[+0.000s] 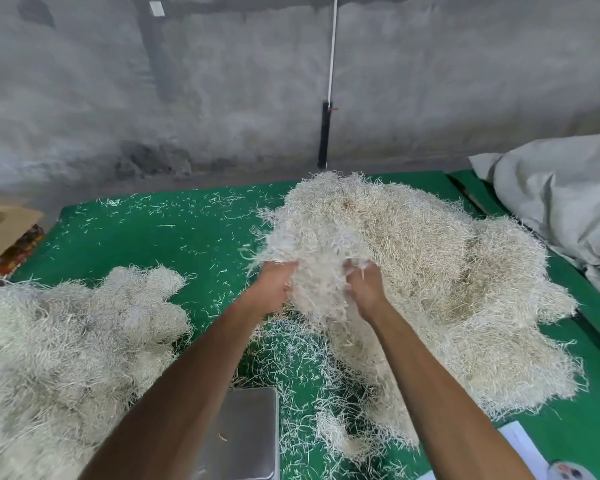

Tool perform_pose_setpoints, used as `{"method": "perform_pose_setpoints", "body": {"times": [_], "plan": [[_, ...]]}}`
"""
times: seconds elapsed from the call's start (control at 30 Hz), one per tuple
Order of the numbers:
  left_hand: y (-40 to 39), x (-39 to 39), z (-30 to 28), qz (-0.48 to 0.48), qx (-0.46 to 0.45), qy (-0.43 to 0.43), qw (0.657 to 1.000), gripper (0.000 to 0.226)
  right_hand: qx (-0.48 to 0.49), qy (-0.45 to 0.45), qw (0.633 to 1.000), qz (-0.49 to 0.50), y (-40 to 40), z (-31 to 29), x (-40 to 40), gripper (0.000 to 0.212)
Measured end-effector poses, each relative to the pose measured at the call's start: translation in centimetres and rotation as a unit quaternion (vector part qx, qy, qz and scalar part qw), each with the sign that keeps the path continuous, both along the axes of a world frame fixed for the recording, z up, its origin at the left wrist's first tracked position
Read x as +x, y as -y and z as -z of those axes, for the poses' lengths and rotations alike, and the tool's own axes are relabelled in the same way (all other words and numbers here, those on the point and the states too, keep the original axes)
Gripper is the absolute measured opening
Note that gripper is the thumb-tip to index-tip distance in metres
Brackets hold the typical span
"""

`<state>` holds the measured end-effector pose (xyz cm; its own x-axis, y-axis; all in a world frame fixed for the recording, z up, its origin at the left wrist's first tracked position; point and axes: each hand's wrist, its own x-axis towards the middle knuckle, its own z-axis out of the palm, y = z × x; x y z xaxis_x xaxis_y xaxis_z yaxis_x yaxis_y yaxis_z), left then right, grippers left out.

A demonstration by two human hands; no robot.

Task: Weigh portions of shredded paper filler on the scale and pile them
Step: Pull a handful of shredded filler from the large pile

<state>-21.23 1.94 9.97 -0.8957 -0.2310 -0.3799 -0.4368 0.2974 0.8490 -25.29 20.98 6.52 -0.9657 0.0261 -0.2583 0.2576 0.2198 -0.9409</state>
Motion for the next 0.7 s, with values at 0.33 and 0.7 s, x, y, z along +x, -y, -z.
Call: {"method": "perform_pose_setpoints", "body": {"times": [0.33, 0.7], "plan": [[5.9, -0.3, 1.2, -0.128, -0.114, 0.026, 0.985, 0.041, -0.136, 0.020, 0.978, 0.156, -1.9, -1.7, -1.9, 0.031], [4.4, 0.3, 2.0, -0.138, -0.079, 0.065, 0.985, 0.093, -0.063, -0.012, 0.996, 0.056, 2.9, -2.3, -1.4, 0.054]]}}
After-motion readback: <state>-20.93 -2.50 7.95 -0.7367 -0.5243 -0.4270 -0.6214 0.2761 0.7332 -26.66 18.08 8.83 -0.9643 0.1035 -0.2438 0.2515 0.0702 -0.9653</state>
